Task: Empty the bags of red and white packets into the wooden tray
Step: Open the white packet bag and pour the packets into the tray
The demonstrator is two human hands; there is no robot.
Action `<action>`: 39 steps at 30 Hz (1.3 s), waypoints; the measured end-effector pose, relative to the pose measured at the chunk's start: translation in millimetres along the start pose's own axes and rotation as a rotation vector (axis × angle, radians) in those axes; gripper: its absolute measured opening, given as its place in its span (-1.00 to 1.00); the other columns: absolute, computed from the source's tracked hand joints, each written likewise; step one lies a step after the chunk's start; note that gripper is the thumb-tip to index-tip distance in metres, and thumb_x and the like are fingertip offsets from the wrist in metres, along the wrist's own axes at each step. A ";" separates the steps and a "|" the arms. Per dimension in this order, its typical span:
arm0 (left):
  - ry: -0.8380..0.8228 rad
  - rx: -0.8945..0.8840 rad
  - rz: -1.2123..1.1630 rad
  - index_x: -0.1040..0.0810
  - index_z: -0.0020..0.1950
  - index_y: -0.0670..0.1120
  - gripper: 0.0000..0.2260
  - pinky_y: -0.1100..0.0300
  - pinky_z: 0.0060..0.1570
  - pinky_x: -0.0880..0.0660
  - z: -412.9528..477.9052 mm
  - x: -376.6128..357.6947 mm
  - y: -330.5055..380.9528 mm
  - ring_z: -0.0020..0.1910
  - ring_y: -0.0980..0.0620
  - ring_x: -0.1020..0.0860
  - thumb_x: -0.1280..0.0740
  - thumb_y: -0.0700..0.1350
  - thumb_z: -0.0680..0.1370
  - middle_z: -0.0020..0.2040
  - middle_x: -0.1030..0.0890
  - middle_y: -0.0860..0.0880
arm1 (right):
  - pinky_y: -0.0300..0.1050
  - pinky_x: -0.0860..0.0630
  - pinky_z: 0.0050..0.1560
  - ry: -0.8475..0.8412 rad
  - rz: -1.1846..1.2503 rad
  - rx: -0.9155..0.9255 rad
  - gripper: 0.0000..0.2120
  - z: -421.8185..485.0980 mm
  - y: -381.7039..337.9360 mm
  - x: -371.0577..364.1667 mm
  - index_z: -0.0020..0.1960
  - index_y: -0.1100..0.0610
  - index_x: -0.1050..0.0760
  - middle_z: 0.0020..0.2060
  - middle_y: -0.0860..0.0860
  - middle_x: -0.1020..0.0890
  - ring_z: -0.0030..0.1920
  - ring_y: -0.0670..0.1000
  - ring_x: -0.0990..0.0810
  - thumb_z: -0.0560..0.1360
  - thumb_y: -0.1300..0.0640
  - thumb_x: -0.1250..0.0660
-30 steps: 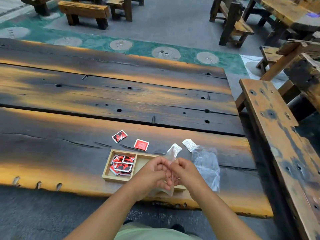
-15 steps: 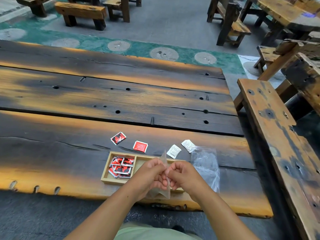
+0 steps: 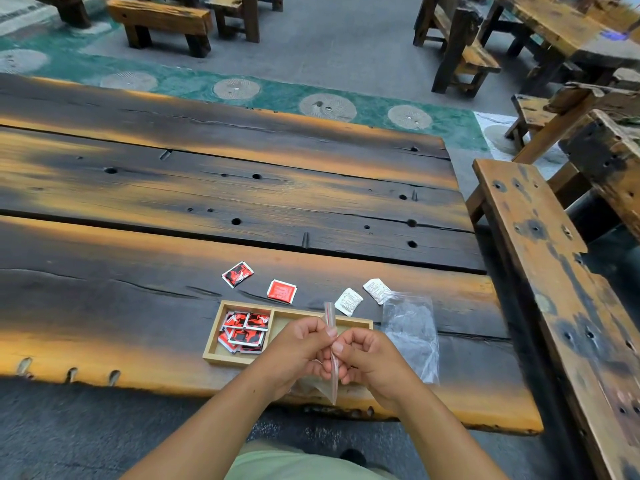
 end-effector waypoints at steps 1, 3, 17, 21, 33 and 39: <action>0.003 -0.006 0.000 -0.50 -0.08 -0.20 -0.79 0.14 -0.31 -0.57 -0.5 0.6 -0.1 -0.40 -0.03 -0.55 -0.39 -0.05 0.56 -0.28 -0.56 -0.23 | -0.23 -0.53 -0.41 0.002 0.019 -0.002 -0.84 -0.8 0.6 0.0 -0.22 0.23 -0.54 -0.37 0.16 -0.64 -0.45 -0.03 -0.56 0.54 0.31 -0.34; 0.013 -0.019 0.009 -0.51 -0.11 -0.18 -0.82 0.11 -0.29 -0.56 -0.3 1.1 -0.4 -0.39 -0.04 -0.55 -0.40 -0.08 0.55 -0.28 -0.58 -0.23 | -0.23 -0.54 -0.40 0.003 0.052 -0.014 -0.87 -2.5 1.8 -0.2 -0.22 0.22 -0.56 -0.35 0.18 -0.64 -0.43 -0.03 -0.57 0.51 0.27 -0.39; 0.036 -0.043 0.148 -0.52 -0.18 -0.12 -0.70 0.18 -0.35 -0.52 -4.6 1.9 -2.5 -0.35 0.05 -0.54 -0.53 0.05 0.40 -0.30 -0.60 -0.08 | -0.22 -0.57 -0.40 0.068 0.013 -0.076 -0.91 -5.2 9.3 -3.9 -0.13 0.31 -0.55 -0.36 0.16 -0.63 -0.44 -0.02 -0.58 0.54 0.32 -0.35; 0.063 -0.039 0.168 -0.51 -0.21 -0.09 -0.80 0.18 -0.37 -0.52 -5.5 5.2 -5.3 -0.34 0.04 -0.55 -0.48 -0.05 0.48 -0.31 -0.58 -0.09 | -0.24 -0.54 -0.43 0.086 -0.055 -0.053 -0.88 -2.4 6.7 -8.9 -0.17 0.28 -0.55 -0.40 0.12 -0.62 -0.47 -0.04 -0.56 0.55 0.36 -0.32; 0.032 -0.049 0.057 -0.54 -0.22 -0.09 -0.83 0.09 -0.21 -0.58 -10.4 8.6 -1.6 -0.28 -0.06 -0.61 -0.33 -0.18 0.58 -0.26 -0.60 -0.19 | -0.15 -0.48 -0.38 0.104 -0.013 -0.054 -0.78 -2.6 1.5 -13.5 -0.21 0.23 -0.45 -0.38 0.19 -0.59 -0.47 0.01 -0.50 0.59 0.37 -0.18; 0.047 -0.034 0.035 -0.55 -0.26 -0.07 -0.81 0.13 -0.27 -0.58 -14.0 5.4 -1.3 -0.30 -0.02 -0.60 -0.34 -0.24 0.54 -0.28 -0.60 -0.14 | -0.16 -0.51 -0.38 0.034 -0.410 0.080 -0.73 -7.0 -3.1 -15.5 -0.20 0.21 -0.46 -0.39 0.08 -0.58 -0.42 -0.02 -0.55 0.58 0.04 -0.36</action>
Point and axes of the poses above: each hand's wrist, its own z-axis towards the middle knuckle, its own x-axis out of the back of the hand, y = z × x, the point moved 2 cm from there along z, towards the middle knuckle
